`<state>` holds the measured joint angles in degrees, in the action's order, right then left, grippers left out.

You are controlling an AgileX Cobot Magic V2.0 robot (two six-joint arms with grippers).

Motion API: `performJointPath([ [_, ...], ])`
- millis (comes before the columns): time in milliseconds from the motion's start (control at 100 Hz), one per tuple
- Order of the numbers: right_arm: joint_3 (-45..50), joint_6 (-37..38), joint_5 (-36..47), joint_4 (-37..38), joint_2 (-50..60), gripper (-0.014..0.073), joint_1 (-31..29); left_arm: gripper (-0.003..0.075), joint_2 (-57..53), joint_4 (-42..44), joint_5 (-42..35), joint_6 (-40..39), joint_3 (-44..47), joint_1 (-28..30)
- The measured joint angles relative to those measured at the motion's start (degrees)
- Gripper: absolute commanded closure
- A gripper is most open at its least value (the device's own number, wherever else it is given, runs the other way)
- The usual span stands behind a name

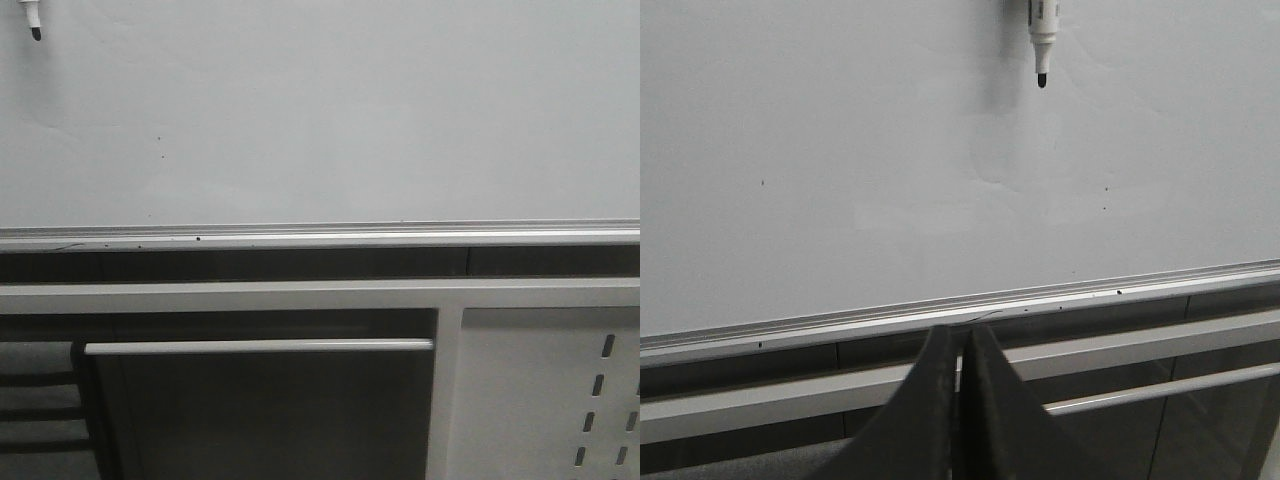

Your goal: Write number 1 on whiteboard

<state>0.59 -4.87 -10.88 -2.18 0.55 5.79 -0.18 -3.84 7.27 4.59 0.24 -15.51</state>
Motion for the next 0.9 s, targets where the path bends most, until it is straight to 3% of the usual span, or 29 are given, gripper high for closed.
performJointPath([
  [900, 0.0, 0.0, 2.9, -1.2, 0.0, 0.0647, 0.0, 0.0741, 0.0, -0.8, -1.4, 0.0, 0.0, 0.0],
])
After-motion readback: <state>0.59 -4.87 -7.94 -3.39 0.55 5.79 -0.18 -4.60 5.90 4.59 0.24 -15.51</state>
